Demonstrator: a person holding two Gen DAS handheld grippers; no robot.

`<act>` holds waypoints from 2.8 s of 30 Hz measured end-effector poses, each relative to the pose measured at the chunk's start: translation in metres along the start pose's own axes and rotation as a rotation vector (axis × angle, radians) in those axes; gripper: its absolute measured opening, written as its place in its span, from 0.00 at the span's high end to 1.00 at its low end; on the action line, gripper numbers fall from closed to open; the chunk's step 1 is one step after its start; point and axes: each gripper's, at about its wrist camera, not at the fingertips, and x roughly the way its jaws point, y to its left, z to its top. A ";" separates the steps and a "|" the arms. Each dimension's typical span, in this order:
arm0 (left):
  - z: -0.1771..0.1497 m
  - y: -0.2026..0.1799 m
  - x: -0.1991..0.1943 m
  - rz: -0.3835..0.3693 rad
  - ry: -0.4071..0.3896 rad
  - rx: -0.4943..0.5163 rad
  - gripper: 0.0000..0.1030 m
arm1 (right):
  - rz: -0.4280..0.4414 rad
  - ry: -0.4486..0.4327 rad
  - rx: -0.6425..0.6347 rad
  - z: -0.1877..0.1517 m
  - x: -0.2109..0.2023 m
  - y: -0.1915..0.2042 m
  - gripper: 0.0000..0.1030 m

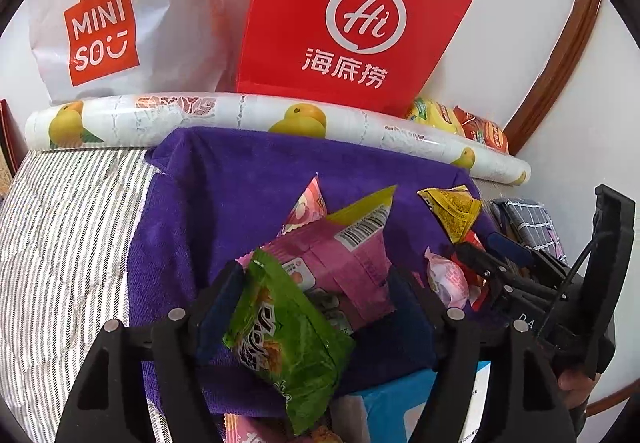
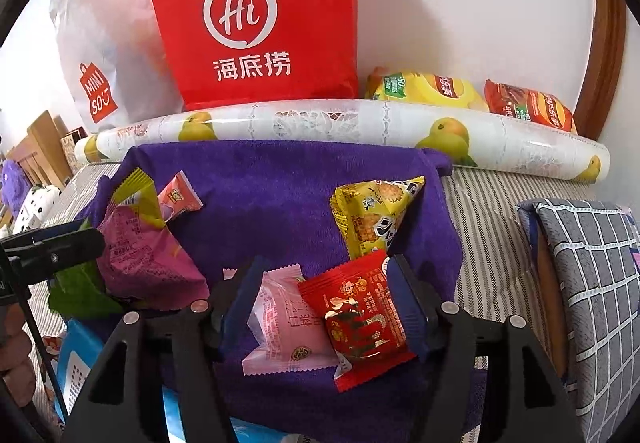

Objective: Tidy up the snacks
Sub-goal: 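Open right tool to drop the red packet while left tool drops the green bag on towel, then move both tools back down to the snack pile beside the blue box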

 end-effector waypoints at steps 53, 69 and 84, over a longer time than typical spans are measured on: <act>-0.093 0.026 -0.132 0.110 -0.006 -0.025 0.18 | 0.097 -0.032 -0.005 -0.117 -0.154 0.071 0.32; -0.123 0.024 -0.139 0.097 0.035 -0.078 0.18 | 0.270 0.188 0.049 -0.203 -0.154 0.104 0.33; -0.133 0.025 -0.153 0.129 0.021 -0.055 0.17 | 0.060 0.113 -0.167 -0.212 -0.137 0.151 0.19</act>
